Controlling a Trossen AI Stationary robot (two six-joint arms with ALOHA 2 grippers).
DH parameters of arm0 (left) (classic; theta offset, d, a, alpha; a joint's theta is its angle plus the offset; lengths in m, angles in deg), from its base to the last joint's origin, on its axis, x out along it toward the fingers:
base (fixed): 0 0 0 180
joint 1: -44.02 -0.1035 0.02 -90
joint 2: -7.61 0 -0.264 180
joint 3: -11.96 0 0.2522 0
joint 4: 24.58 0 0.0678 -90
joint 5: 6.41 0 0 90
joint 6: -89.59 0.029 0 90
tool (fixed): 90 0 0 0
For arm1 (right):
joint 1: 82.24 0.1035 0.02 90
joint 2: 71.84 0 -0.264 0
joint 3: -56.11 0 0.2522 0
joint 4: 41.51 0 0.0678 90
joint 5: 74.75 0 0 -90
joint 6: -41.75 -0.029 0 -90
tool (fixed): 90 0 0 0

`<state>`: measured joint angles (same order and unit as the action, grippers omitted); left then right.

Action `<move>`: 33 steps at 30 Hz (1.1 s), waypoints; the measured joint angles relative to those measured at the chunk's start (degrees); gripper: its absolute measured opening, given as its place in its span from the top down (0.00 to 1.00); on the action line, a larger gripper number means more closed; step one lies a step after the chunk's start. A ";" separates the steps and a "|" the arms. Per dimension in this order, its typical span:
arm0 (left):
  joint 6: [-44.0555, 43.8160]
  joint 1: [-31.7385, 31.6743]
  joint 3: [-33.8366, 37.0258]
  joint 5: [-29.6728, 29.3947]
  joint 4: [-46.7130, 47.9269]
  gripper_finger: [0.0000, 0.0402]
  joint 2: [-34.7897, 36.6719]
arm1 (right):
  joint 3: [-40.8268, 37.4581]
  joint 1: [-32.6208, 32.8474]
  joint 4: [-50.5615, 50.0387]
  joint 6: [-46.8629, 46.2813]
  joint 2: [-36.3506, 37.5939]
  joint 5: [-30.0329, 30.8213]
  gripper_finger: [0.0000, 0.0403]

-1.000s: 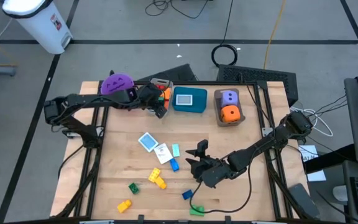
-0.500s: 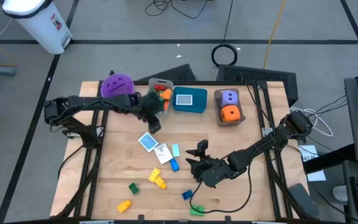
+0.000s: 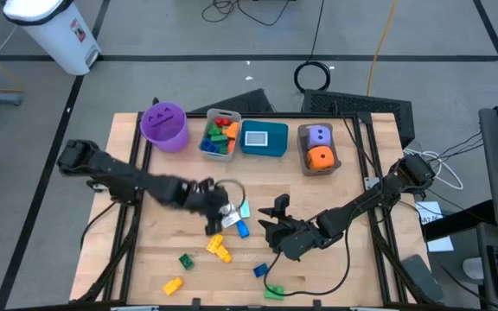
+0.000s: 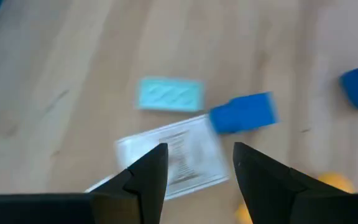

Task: Pick & Place Toys
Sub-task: Put the top yellow game piece into the gray bin

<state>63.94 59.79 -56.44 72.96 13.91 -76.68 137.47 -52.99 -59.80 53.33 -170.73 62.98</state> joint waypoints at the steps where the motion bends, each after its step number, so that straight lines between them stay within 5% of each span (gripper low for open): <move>1: -0.23 2.07 0.68 -1.29 -2.23 0.54 0.00 | 0.00 0.00 0.00 -0.26 0.00 -0.02 0.58; 5: -0.20 9.17 3.34 -3.22 -10.46 0.54 0.00 | 0.00 -0.02 0.02 -1.87 0.00 -2.25 0.58; 15: 1.59 19.81 13.88 -6.20 -35.43 0.54 -0.02 | 0.00 -0.83 9.87 -2.43 -0.04 -20.70 0.59; 21: 3.81 22.68 16.77 -14.09 -37.89 0.54 -0.60 | 0.00 -0.79 11.93 -1.96 -0.04 -22.51 0.59; 33: -8.10 20.22 17.01 -4.02 -42.16 0.54 -9.11 | 0.00 -1.31 11.05 -2.54 -0.04 -22.51 0.60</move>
<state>55.84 80.02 -39.42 68.94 -28.25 -85.79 137.47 -54.30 -48.76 50.79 -170.77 40.46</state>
